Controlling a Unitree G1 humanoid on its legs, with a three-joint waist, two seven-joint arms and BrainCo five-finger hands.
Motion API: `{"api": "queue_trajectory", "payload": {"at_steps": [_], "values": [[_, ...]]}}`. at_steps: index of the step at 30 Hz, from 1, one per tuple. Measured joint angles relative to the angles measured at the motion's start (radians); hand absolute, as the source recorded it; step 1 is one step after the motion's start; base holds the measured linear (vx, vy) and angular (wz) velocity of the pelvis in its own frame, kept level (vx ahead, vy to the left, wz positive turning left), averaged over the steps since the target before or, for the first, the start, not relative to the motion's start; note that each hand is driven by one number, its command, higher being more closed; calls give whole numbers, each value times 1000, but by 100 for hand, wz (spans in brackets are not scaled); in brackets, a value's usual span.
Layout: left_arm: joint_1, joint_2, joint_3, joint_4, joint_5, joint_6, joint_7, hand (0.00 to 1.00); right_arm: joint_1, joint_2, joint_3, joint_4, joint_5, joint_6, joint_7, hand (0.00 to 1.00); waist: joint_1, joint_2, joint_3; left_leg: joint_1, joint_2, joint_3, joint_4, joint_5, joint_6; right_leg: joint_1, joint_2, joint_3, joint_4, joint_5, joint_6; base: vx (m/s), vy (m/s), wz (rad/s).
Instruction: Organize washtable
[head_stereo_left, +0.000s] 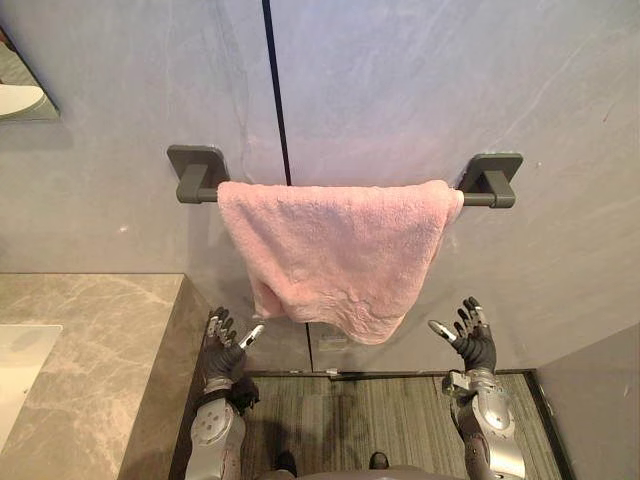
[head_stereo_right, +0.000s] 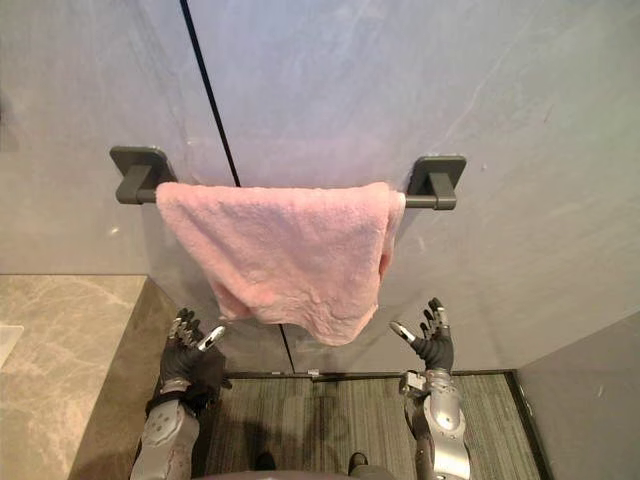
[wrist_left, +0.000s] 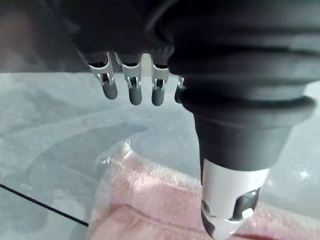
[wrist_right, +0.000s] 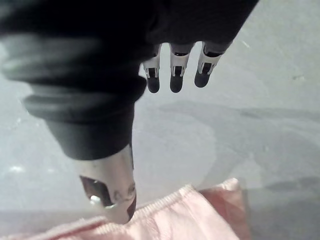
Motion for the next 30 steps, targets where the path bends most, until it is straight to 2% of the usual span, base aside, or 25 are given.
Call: {"api": "queue_trajectory", "payload": {"at_steps": [6, 9, 14, 16, 17, 19, 22, 23, 24, 26, 29, 30], "values": [[51, -16, 65, -207, -28, -10, 19, 0, 37, 4, -103, -150, 2, -2, -34, 0, 4, 0, 0, 13, 1, 0, 0, -3, 1, 12, -1, -3, 6, -7, 1, -7, -3, 0], [55, -16, 78, -337, -28, -30, 36, 0, 42, 4, -144, -257, 2, -5, -46, 0, 7, 1, -1, 15, 1, 0, 0, -3, 1, 13, -2, -3, 7, -8, 1, 0, 0, 0], [50, -16, 134, -556, -41, -83, 35, 0, 9, -4, -216, -439, 36, -55, -45, 0, -2, 1, -1, 21, -1, -2, 1, -3, 1, 20, -2, -4, 7, -8, 1, 0, 0, 0], [34, -10, 173, -657, -79, -115, 35, 0, -41, -18, -248, -534, 91, -94, -43, 0, -14, 3, -1, 29, -1, -3, 1, -3, 1, 28, -2, -6, 7, -8, 1, 0, 0, 0], [29, -7, 179, -677, -87, -122, 35, 0, -51, -24, -249, -553, 103, -102, -42, 0, -14, 3, -2, 30, -1, -4, 1, -3, 1, 28, -2, -6, 7, -8, 1, 0, 0, 0], [-3, 20, 180, -766, -143, -151, 26, 0, -107, -64, -241, -647, 173, -147, -18, 0, -15, 12, -7, 31, -2, -4, 1, -3, 1, 28, -2, -5, 8, -7, 1, -34, -9, -1], [-26, 39, 152, -846, -210, -171, -12, 0, -164, -113, -171, -710, 246, -192, 31, 0, -18, 22, -16, 37, -2, -3, 1, -3, 1, 33, -2, -4, 9, -7, 1, 0, 0, 0], [-41, 68, 106, -882, -260, -184, -50, 0, -209, -143, -114, -720, 291, -204, 67, 0, -19, 25, -17, 45, -1, -3, 1, -3, 1, 42, -1, -4, 8, -7, 1, 0, 0, 0], [-44, 80, 88, -892, -284, -187, -70, 0, -223, -154, -86, -720, 311, -205, 82, 0, -18, 26, -18, 48, -1, -3, 1, -3, 1, 44, -1, -4, 8, -7, 1, -44, -14, 1], [-68, 129, -40, -910, -368, -187, -156, 0, -290, -204, 62, -721, 374, -206, 142, 0, -17, 36, -26, 50, -2, -3, 1, -3, 1, 45, -2, -3, 9, -7, 1, -46, -10, 0], [-83, 169, -177, -906, -434, -182, -228, 0, -341, -226, 226, -721, 406, -199, 195, 0, -17, 38, -27, 59, -1, -2, 1, -3, 1, 48, -1, -3, 10, -7, 1, -40, -6, -1], [-83, 181, -220, -897, -464, -167, -263, 0, -357, -233, 277, -721, 415, -194, 224, 0, -16, 38, -28, 60, -1, -2, 1, -3, 1, 49, -1, -3, 10, -7, 1, -31, -10, -1]]}}
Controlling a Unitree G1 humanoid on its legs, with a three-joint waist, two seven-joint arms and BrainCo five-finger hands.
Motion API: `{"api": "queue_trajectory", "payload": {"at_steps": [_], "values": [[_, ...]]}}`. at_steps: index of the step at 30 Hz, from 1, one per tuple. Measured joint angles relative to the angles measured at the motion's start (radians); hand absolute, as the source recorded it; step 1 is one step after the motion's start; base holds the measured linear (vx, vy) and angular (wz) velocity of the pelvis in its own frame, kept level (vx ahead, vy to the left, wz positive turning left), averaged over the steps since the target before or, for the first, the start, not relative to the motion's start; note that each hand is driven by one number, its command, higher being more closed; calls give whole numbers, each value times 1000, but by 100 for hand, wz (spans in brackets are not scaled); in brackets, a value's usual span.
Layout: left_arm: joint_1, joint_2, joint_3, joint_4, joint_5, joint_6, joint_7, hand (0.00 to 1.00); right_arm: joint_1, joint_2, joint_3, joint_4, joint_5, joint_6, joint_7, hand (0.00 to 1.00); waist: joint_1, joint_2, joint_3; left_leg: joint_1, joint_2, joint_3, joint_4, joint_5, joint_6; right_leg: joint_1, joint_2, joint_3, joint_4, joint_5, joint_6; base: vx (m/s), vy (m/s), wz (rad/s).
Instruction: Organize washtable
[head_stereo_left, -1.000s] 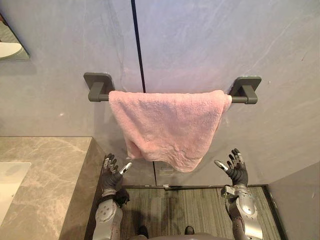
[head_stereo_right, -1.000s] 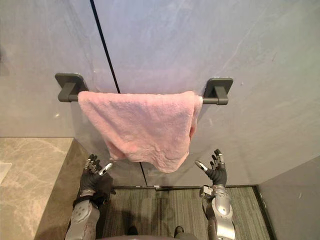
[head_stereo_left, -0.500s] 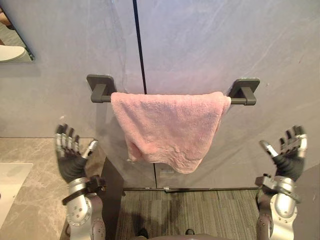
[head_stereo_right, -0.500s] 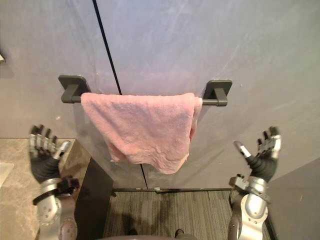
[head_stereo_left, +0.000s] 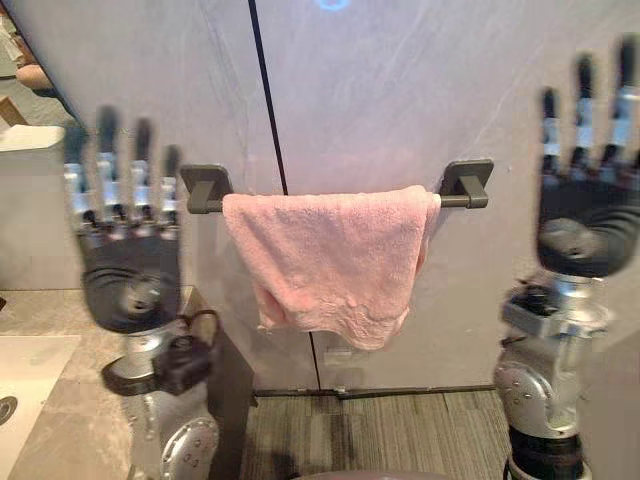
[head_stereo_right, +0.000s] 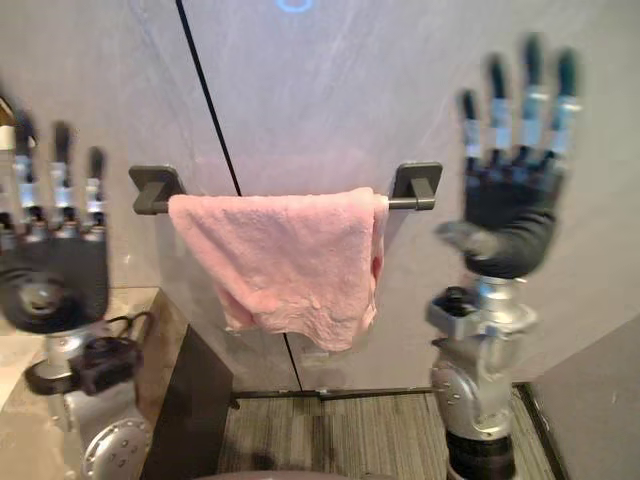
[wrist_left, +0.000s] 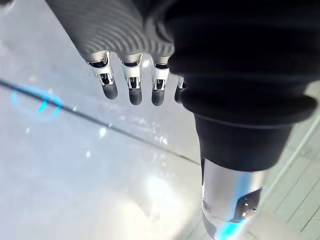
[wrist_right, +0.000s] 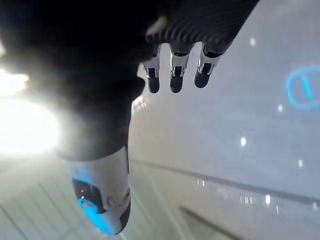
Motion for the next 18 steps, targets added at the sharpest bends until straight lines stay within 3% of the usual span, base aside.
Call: {"api": "queue_trajectory", "payload": {"at_steps": [1, 7, 18], "values": [[-1, 17, -55, 28, -29, 21, -39, 0, -17, -17, 60, 1, 17, 7, 31, 0, 1, 0, 0, 0, -1, 0, 0, 0, 0, 0, -1, 0, 1, 0, 0, 0, 0, 0], [-1, 71, -160, 150, -83, 106, -140, 0, -19, -71, 153, 41, 45, 71, 110, 0, 1, -5, 0, 11, -1, 6, 0, 0, 0, 12, -1, 3, 2, 0, 0, -5, -3, -2], [9, 163, -260, 314, -94, 204, -234, 0, -52, -189, 317, 228, 74, 174, 179, 0, 0, -15, 7, 32, 0, 25, 0, 0, 0, 15, 1, 26, 8, 1, 0, -21, -2, -4]]}}
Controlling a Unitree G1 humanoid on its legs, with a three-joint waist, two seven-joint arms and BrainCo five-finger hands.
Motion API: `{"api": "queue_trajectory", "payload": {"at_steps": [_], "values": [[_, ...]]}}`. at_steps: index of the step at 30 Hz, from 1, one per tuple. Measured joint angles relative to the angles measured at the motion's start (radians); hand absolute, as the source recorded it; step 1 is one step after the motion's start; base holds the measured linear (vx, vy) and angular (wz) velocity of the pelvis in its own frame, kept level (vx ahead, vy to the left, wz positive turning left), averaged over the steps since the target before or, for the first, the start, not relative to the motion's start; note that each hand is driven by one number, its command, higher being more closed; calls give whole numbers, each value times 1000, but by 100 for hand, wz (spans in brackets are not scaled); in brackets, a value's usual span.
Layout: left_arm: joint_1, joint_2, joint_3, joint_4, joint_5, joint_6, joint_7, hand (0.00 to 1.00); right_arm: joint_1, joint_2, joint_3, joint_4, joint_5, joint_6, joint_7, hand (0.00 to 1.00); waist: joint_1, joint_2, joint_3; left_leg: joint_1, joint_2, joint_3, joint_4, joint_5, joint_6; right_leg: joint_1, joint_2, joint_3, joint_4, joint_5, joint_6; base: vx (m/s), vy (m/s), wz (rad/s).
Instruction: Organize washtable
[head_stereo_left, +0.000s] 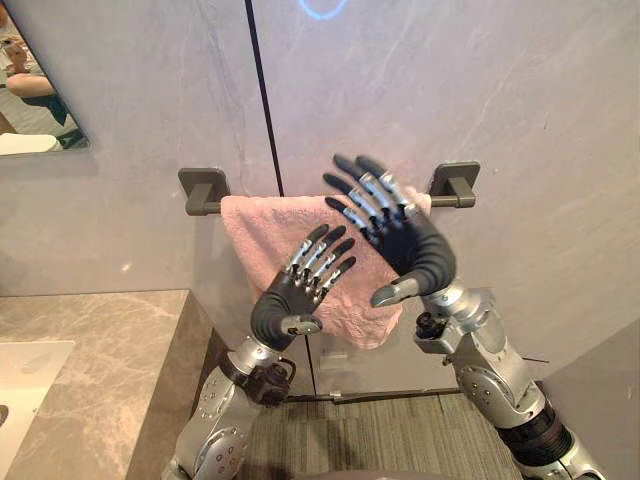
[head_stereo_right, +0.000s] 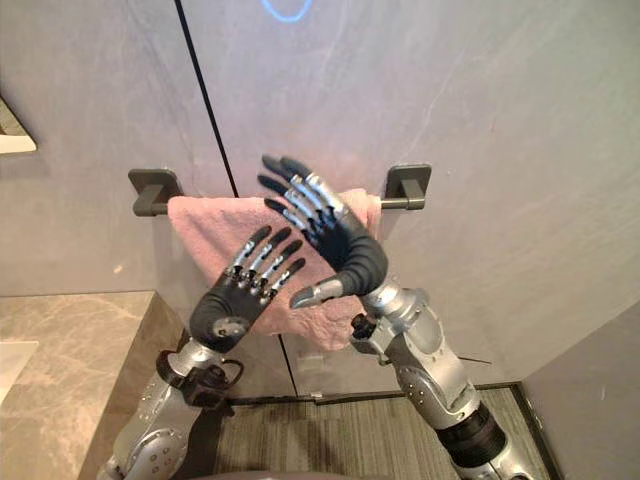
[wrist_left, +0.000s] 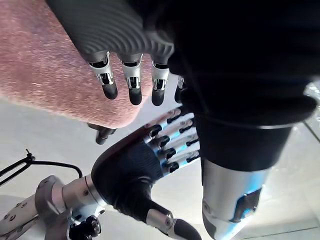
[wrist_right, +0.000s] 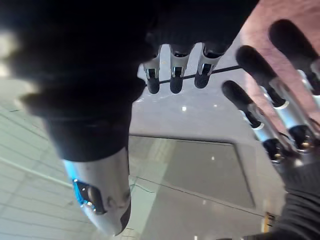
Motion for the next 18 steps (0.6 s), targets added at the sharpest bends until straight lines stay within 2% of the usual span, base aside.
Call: {"api": "queue_trajectory", "payload": {"at_steps": [4, 8, 13, 18], "values": [[3, 22, -15, 63, 8, 15, -10, 0, 0, -18, 26, 56, -25, 22, 13, 0, 0, -5, 4, 4, 0, 3, 0, 0, 0, 0, 0, 0, 5, 0, 0, 0, 0, 0], [9, 22, -15, 108, 39, 16, -10, 0, 0, -18, 50, 107, -80, 22, 14, 0, 0, -5, 4, 6, -1, 4, 0, 0, 0, 0, -1, 0, 7, 0, 0, 0, 0, 0], [32, 5, -11, 176, 150, 16, 18, 0, 20, -4, 69, 196, -203, 23, 14, 0, 4, -4, 6, 6, -1, 4, 0, 0, 0, 0, -1, -2, 7, 0, 0, 0, 0, 0], [40, -53, 14, 228, 260, 16, 40, 0, 48, 46, 64, 245, -309, 23, -1, 0, 6, -3, 8, 5, -1, 3, 0, 0, 0, 0, -1, -3, 6, 0, 0, 0, 0, 0]]}}
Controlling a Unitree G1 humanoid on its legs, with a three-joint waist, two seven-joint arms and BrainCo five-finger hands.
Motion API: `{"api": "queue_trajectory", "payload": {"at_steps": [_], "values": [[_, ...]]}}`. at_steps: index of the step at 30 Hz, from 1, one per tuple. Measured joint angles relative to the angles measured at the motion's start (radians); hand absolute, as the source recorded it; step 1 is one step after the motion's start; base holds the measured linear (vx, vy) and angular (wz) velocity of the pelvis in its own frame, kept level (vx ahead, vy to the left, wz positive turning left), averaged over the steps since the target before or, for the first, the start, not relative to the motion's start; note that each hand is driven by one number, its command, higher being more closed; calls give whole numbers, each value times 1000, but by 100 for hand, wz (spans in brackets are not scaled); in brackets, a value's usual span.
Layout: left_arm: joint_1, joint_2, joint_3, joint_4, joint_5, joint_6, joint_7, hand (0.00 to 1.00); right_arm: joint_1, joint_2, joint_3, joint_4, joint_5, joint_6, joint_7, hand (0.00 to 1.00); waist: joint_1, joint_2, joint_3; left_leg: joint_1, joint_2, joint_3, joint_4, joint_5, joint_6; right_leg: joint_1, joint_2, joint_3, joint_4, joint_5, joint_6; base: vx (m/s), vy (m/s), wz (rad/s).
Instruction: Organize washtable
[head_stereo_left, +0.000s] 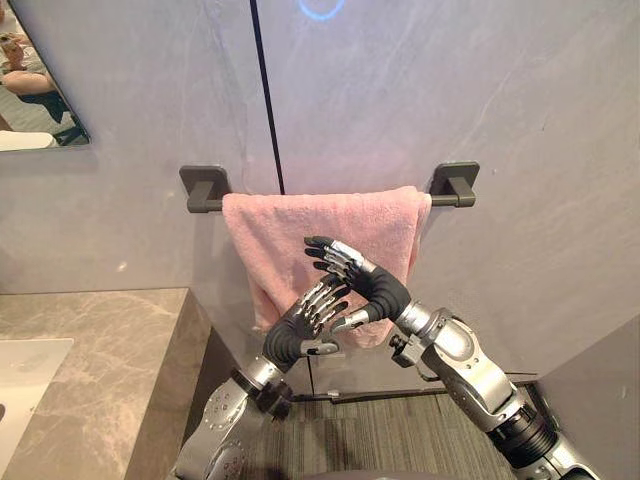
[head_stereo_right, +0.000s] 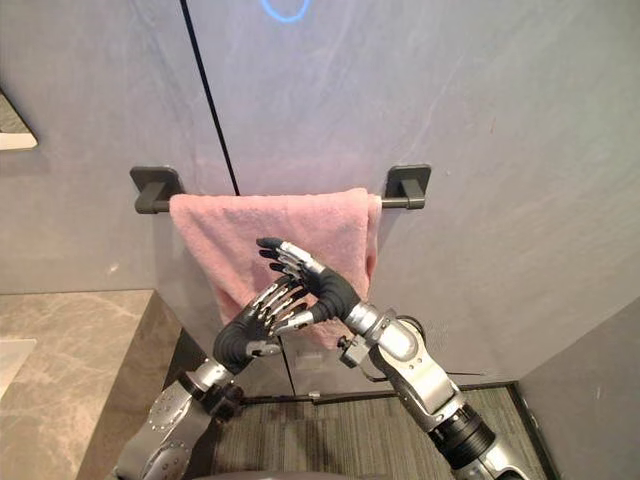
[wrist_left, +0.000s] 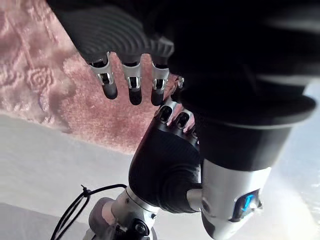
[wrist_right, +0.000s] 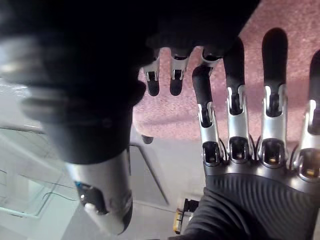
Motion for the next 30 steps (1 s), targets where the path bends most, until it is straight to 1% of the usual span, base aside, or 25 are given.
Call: {"api": "queue_trajectory", "payload": {"at_steps": [1, 3, 9, 11, 14, 15, 18, 22, 24, 30], "values": [[0, -20, 16, 23, 37, 0, 15, 0, 11, 15, 0, 14, -28, 0, -7, 0, 0, 1, 2, -1, 0, 0, 0, 0, 0, 0, 0, 0, 0, 0, 0, 0, 0, 0], [0, -47, 38, 53, 73, 0, 35, 0, 22, 33, 0, 33, -59, 1, -9, 0, 0, 2, 3, -1, 0, 0, 0, 0, 0, 0, 0, 0, 0, 0, 0, 0, 0, 0], [-3, -101, 92, 108, 157, 0, 81, 0, 57, 82, -16, 71, -118, 2, -11, 0, -3, 2, 9, -5, 0, 0, 0, -1, 0, -3, 0, 0, -5, 0, 0, 0, 0, 0], [-6, -123, 128, 113, 185, -3, 111, 0, 85, 101, -39, 73, -138, 8, -14, 0, -3, -1, 11, -8, 0, 0, 0, -1, 1, -3, 1, -1, -9, 0, 0, 0, 0, 0], [-35, -140, 182, 114, 192, -16, 144, 0, 110, 103, -77, 115, -142, 30, -29, 0, 4, -4, 12, -10, 0, 0, 0, -2, 2, -4, 0, -1, -12, 0, 0, 0, 0, 0], [-59, -145, 213, 122, 196, -29, 161, 0, 130, 104, -102, 124, -142, 42, -33, 0, 7, -4, 13, -12, -1, 0, 0, -3, 2, -4, 0, -1, -15, 0, 0, 0, 0, 0], [-82, -152, 243, 148, 210, -44, 181, 0, 144, 109, -146, 125, -139, 42, -33, 0, 4, -4, 13, -19, -1, 0, 0, -3, 2, -11, 0, 0, -16, 1, 0, 0, 0, 0], [-84, -173, 264, 182, 230, -45, 195, 0, 167, 140, -216, 125, -135, 42, -36, 0, -7, -4, 13, -22, 0, 1, 0, -5, 2, -15, 1, 0, -18, 1, 0, 0, 0, 0], [-85, -174, 272, 191, 233, -45, 209, 0, 170, 141, -228, 125, -135, 42, -41, 0, -7, -4, 13, -23, 0, 1, 0, -6, 2, -15, 1, 0, -19, 1, 0, 0, 0, 0], [-88, -193, 344, 234, 236, -45, 234, 0, 208, 177, -291, 117, -132, 42, -55, 0, -6, -5, 13, -29, -1, 1, 0, -7, 2, -15, 1, 0, -32, 7, 1, 0, 0, 0]]}}
